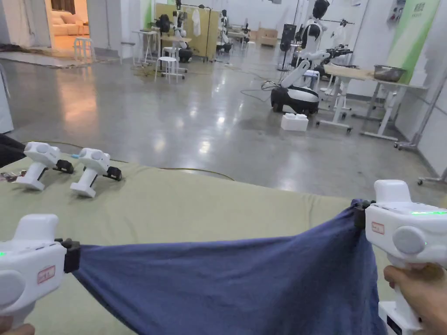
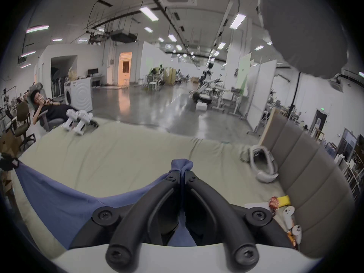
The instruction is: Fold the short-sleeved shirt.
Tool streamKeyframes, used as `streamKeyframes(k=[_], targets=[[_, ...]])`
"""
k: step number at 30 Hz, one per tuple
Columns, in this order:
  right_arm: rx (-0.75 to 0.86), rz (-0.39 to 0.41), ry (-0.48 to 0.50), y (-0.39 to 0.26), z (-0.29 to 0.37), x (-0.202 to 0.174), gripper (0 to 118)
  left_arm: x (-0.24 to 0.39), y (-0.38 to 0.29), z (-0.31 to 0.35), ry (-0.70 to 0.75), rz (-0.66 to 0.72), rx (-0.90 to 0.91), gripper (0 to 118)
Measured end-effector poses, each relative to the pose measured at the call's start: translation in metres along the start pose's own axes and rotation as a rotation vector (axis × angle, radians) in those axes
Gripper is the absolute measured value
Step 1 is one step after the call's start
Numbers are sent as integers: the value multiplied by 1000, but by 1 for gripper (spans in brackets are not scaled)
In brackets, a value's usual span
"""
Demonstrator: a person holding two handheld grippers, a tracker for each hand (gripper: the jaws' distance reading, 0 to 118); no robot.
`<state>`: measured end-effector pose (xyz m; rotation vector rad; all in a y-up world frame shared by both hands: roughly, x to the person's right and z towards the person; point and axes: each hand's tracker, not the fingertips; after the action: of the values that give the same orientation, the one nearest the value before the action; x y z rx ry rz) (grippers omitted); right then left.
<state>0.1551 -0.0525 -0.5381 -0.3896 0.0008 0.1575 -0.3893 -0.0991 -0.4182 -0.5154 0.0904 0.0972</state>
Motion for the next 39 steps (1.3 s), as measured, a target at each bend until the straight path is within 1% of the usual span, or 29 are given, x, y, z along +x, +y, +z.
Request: streamKeyframes(k=[5,9,12,14,16,20,25,29,32,36,39], targets=[[83,-56,-67,51,32,41,5,22,85,2,-26,-30,70,6],[135,-78,-112,87,53,56,5,43,145,1,-35,-84,139,6],[160,-74,-136,114,61,60,5,54,183,2,-42,-91,162,6],[191,-88,-156,132,64,64,5,59,206,-1,-40,-98,181,6],[204,-92,-154,149,67,65,5,62,225,-1,-34,-114,196,6],[240,-62,-176,183,68,65,5,59,262,-7,-27,-106,215,6],[281,-57,-183,219,71,64,5,61,295,-13,0,-112,244,6],[300,-36,-199,224,69,59,5,66,298,-18,17,-139,259,6],[292,-42,-188,209,63,56,5,65,279,-27,17,-133,266,6],[237,-57,-181,164,55,51,5,63,238,-45,26,-166,236,6],[192,-52,-175,119,54,44,5,58,197,-57,14,-153,193,6]])
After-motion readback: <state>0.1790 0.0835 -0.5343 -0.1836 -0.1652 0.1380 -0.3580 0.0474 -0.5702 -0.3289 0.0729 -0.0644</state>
